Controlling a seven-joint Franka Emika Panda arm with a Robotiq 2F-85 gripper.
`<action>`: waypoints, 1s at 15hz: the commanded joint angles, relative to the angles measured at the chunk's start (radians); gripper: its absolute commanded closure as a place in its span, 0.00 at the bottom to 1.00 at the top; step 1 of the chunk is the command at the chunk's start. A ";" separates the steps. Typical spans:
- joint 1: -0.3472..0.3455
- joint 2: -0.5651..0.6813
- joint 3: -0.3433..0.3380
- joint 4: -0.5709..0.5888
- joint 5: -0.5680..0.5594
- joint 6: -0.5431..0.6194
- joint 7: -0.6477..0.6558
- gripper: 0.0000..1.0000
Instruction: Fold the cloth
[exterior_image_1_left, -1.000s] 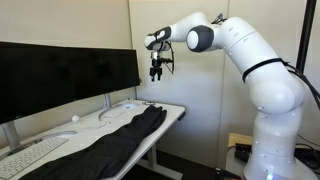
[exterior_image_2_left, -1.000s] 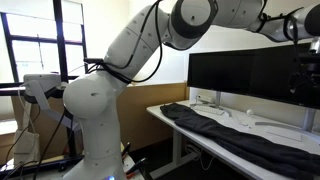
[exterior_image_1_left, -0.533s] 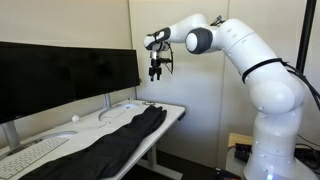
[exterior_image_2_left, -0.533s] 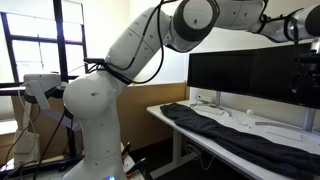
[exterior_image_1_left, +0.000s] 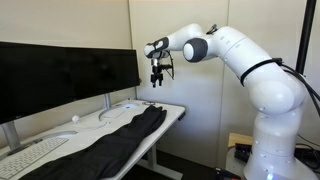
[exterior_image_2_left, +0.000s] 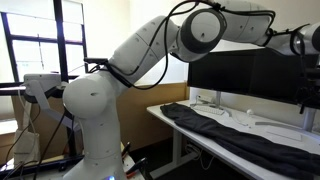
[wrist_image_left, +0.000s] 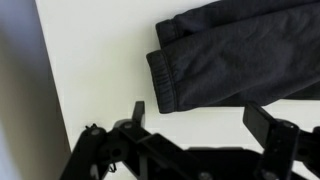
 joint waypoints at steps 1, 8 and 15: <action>-0.054 0.075 0.043 0.095 -0.048 -0.069 -0.009 0.00; -0.062 0.147 -0.004 0.117 -0.026 -0.153 -0.069 0.00; -0.076 0.240 -0.001 0.173 -0.018 -0.267 -0.088 0.00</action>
